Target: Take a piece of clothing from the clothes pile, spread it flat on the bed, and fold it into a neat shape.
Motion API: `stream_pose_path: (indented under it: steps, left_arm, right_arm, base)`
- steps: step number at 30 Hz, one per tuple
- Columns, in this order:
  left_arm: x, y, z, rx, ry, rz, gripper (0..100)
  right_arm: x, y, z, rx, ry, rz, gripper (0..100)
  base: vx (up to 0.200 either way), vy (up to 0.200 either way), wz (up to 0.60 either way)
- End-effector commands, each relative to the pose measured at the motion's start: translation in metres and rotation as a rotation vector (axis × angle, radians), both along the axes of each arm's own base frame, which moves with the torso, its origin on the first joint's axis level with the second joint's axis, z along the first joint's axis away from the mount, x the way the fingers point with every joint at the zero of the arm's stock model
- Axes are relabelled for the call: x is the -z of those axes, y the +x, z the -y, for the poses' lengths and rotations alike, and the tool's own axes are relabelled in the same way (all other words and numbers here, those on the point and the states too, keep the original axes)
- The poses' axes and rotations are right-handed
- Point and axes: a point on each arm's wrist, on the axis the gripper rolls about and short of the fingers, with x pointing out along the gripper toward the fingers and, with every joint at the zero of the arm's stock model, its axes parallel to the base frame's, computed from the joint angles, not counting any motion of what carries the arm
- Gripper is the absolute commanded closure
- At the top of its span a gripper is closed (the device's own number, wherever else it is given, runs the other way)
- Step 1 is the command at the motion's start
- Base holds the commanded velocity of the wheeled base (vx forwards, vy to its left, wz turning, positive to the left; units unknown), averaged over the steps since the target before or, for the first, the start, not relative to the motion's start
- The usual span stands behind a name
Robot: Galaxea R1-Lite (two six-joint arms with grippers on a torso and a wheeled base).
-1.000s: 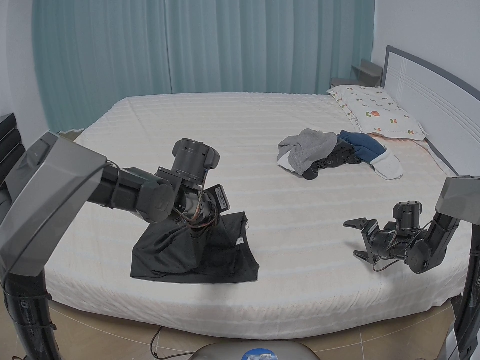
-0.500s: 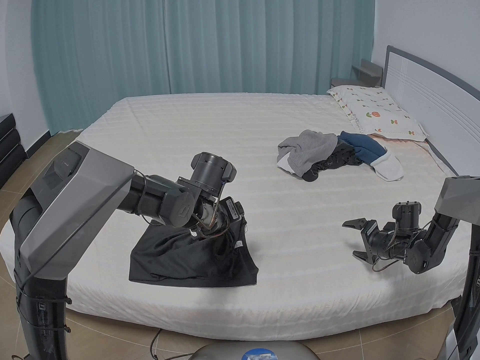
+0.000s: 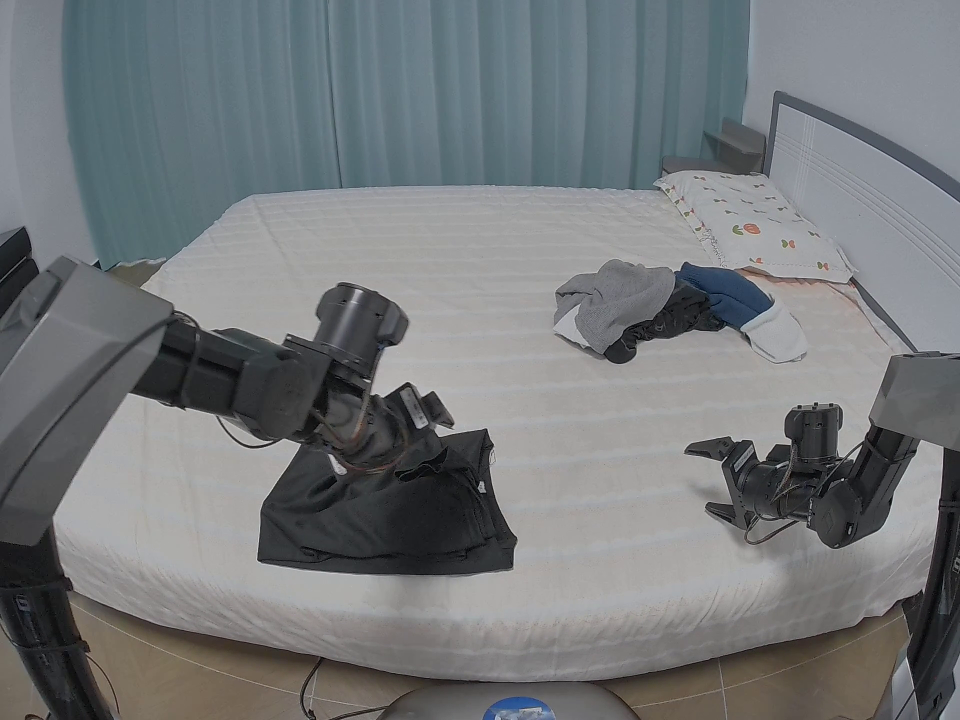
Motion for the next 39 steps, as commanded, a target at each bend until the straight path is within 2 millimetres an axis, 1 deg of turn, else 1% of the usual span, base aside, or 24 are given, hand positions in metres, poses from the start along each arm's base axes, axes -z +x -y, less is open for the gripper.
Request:
stream_pose_path:
  steps: [1,2,3,4,5,9,11,13,15,19,24,27,31,33,35,36,37,39]
  left_arm:
    - [-0.016,-0.013,-0.042,-0.065,-0.053,-0.010,0]
    - [-0.013,-0.014,-0.048,-0.070,-0.062,-0.028,0]
    - [-0.012,-0.014,-0.049,-0.072,-0.065,-0.031,0]
    - [-0.006,-0.014,-0.058,-0.087,-0.087,-0.058,0]
    - [-0.004,-0.013,-0.062,-0.096,-0.111,-0.068,0]
    - [0.007,-0.012,-0.074,-0.124,-0.180,-0.089,0]
    - [0.011,-0.011,-0.077,-0.145,-0.211,-0.098,0]
    - [0.015,-0.011,-0.082,-0.167,-0.245,-0.117,0]
    - [0.019,-0.013,-0.085,-0.161,-0.266,-0.128,0]
    - [0.028,-0.018,-0.097,-0.159,-0.311,-0.134,0]
    - [0.036,-0.018,-0.114,-0.186,-0.333,-0.138,0]
    - [0.042,-0.015,-0.124,-0.202,-0.346,-0.136,0]
    - [0.053,-0.010,-0.126,-0.209,-0.343,-0.144,0]
    - [0.055,-0.011,-0.126,-0.208,-0.342,-0.145,0]
    - [0.055,-0.011,-0.126,-0.206,-0.345,-0.143,0]
    - [0.056,-0.011,-0.126,-0.206,-0.345,-0.143,0]
    - [0.057,-0.011,-0.126,-0.206,-0.344,-0.144,0]
    - [0.060,-0.010,-0.127,-0.210,-0.340,-0.150,0]
  right_arm:
    - [0.000,0.000,0.000,-0.001,-0.001,0.000,0]
    - [0.000,0.000,0.000,-0.001,0.001,-0.001,0]
    - [0.000,0.000,0.000,-0.001,0.001,0.001,0]
    - [0.000,0.000,0.000,-0.001,-0.001,0.002,0]
    - [0.000,0.000,0.000,-0.001,-0.001,0.002,0]
    - [0.000,0.001,0.000,-0.001,0.001,0.003,0]
    - [0.000,0.000,0.000,-0.001,0.001,0.001,0]
    - [0.000,0.000,0.000,-0.001,-0.001,0.000,0]
    - [0.000,0.000,0.000,-0.001,-0.001,0.000,0]
    - [0.000,0.000,0.000,-0.001,-0.001,0.000,0]
    - [0.000,0.001,0.000,-0.001,0.000,0.003,0]
    - [0.000,0.001,0.000,-0.001,0.001,0.003,0]
    - [-0.001,0.001,0.000,0.000,-0.003,0.007,0]
    - [-0.001,-0.001,-0.003,-0.002,-0.024,0.010,0]
    - [-0.012,-0.001,-0.007,-0.011,-0.043,0.056,0]
    - [-0.023,-0.004,-0.009,-0.016,-0.043,0.087,0]
    - [-0.027,-0.006,-0.010,-0.020,-0.041,0.096,0]
    - [-0.040,-0.013,-0.021,-0.053,-0.042,0.127,0]
  base:
    - [0.000,0.000,0.00]
    - [0.000,0.000,0.00]
    - [0.000,0.000,0.00]
    - [0.000,0.000,0.00]
    - [0.000,0.000,0.00]
    - [0.000,0.000,0.00]
    - [0.000,0.000,0.00]
    - [0.000,0.200,0.00]
    - [0.000,0.200,0.00]
    - [0.000,0.200,0.00]
    - [0.000,0.200,0.00]
    - [0.000,0.200,0.00]
    - [0.000,0.200,0.00]
    - [0.000,0.200,0.00]
    - [0.000,0.200,0.00]
    - [0.000,0.200,0.00]
    - [0.000,0.200,0.00]
    - [0.000,0.200,0.00]
